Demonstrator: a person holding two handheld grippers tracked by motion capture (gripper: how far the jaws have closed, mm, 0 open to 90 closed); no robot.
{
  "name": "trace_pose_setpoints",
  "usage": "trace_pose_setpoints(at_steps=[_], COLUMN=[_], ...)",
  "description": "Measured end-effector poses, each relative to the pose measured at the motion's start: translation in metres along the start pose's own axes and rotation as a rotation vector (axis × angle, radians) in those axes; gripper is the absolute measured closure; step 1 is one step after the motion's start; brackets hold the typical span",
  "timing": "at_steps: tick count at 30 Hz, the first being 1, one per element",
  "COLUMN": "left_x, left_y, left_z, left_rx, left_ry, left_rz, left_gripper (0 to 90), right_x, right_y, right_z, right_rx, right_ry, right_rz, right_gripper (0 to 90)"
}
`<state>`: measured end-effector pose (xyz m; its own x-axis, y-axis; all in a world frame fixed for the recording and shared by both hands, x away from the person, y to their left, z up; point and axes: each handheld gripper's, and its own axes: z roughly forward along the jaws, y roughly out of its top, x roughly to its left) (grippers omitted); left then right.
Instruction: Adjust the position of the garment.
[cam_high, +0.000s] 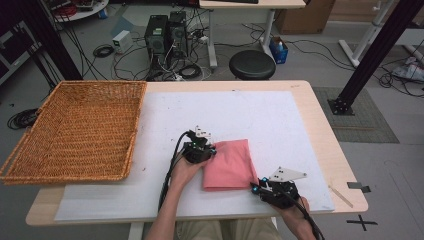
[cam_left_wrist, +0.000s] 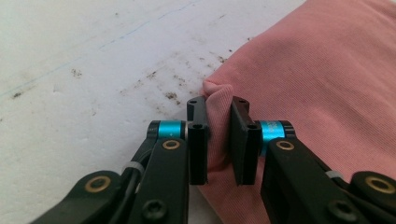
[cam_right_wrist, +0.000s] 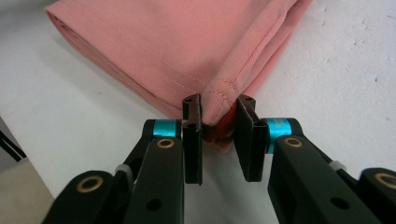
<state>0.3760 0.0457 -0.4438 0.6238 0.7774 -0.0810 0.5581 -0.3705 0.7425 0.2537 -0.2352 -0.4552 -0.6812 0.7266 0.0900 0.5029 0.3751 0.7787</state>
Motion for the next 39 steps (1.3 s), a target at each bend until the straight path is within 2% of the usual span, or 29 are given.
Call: trace_pose_setpoints(at_steps=[5,9,12,17,25,32,37,39], left_x=[0.002,0.006,0.01,0.021,0.047,0.077,0.093,0.099], left_y=[0.003,0.006,0.01,0.018,0.032,0.03,0.032,0.033], left_z=[-0.002,-0.006,-0.008,-0.012,-0.021,-0.026,-0.028,-0.027], left_rx=[0.014,0.011,0.015,0.008,0.016,0.003,-0.013,-0.004], left_ry=[0.019,0.023,0.032,0.056,0.107,0.145,0.171,0.182], left_rz=[0.011,0.001,0.006,-0.011,-0.036,-0.108,-0.134,-0.136], left_gripper=[80.2,80.2,80.2,80.1,80.1,80.0,80.0,79.9], right_x=[0.001,0.002,0.002,0.003,0.01,0.016,0.02,0.022], right_y=[0.004,0.009,0.014,0.025,0.051,0.077,0.091,0.095], right_z=[-0.001,-0.001,0.001,0.008,0.031,0.057,0.074,0.081], right_rx=[-0.011,-0.016,-0.016,-0.009,0.009,0.014,0.017,0.02], right_ry=[-0.006,-0.003,0.005,0.014,0.019,0.019,0.027,0.025], right_rz=[0.007,0.0,-0.02,-0.037,-0.077,-0.116,-0.11,-0.118], right_gripper=[77.7,78.4,78.4,78.3,78.1,78.0,77.8,77.7])
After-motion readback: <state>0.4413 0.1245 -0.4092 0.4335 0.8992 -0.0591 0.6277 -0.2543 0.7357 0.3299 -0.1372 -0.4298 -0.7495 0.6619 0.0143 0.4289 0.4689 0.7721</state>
